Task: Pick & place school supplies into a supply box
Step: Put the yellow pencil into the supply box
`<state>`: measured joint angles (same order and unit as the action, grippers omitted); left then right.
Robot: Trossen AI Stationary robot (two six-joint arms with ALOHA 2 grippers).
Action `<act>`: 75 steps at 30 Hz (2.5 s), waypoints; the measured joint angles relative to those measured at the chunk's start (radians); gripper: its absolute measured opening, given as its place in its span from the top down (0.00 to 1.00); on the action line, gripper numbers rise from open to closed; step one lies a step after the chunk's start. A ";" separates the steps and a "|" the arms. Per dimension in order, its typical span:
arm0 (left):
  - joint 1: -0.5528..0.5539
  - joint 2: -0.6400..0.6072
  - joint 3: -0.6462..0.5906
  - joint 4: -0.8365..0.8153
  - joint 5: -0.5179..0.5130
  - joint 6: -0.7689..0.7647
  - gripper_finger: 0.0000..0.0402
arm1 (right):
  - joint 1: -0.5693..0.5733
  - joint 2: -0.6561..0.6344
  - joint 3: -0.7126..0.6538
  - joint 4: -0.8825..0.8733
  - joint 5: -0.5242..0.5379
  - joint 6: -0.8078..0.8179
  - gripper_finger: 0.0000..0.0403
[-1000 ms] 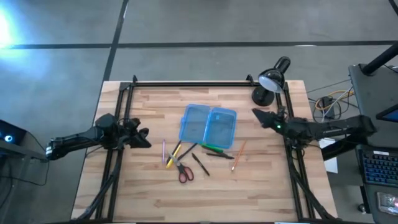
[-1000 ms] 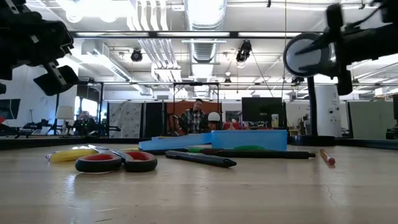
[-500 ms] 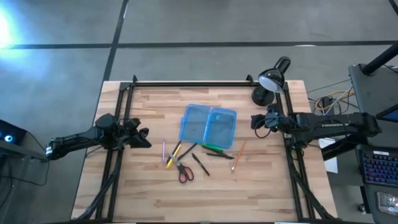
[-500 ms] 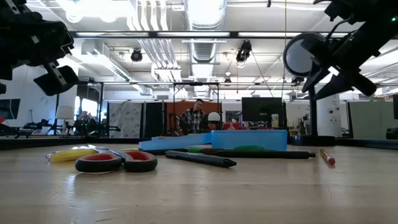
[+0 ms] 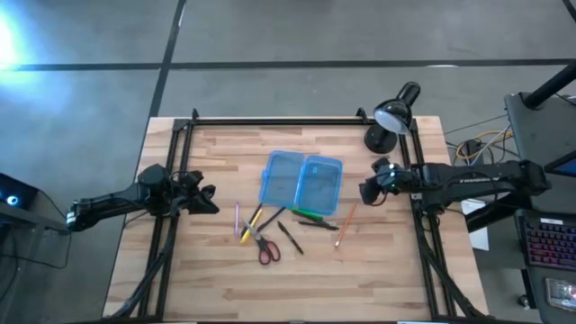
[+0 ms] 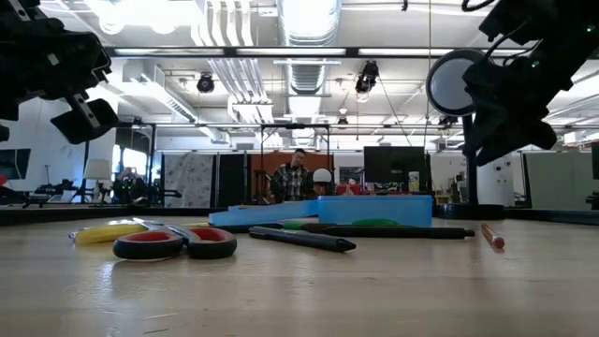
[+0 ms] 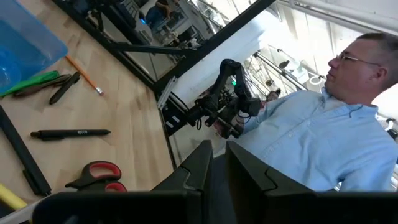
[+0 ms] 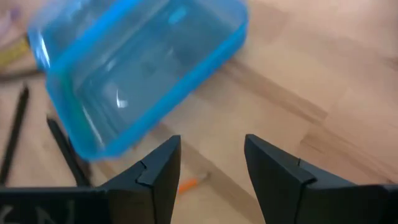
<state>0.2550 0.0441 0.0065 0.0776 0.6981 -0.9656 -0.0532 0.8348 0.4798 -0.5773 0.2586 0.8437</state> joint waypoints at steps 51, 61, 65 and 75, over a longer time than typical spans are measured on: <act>-0.002 0.010 0.000 -0.045 -0.696 -0.236 0.93 | -0.071 0.650 0.351 -0.300 -0.296 0.175 0.80; -0.007 0.019 0.012 -0.041 -0.765 -0.338 0.94 | -0.129 0.659 0.332 -0.261 -0.359 -0.124 0.98; -0.025 0.063 0.096 -0.049 -0.789 -0.238 0.99 | -0.133 0.658 0.314 -0.246 -0.365 -0.137 0.98; -0.043 0.299 0.284 -0.081 -0.759 -0.082 1.00 | -0.134 0.653 0.308 -0.199 -0.378 -0.172 0.98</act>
<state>0.2119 0.3428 0.2902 -0.0029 -0.0604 -1.0477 -0.1871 1.4876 0.7880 -0.7764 -0.1196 0.6718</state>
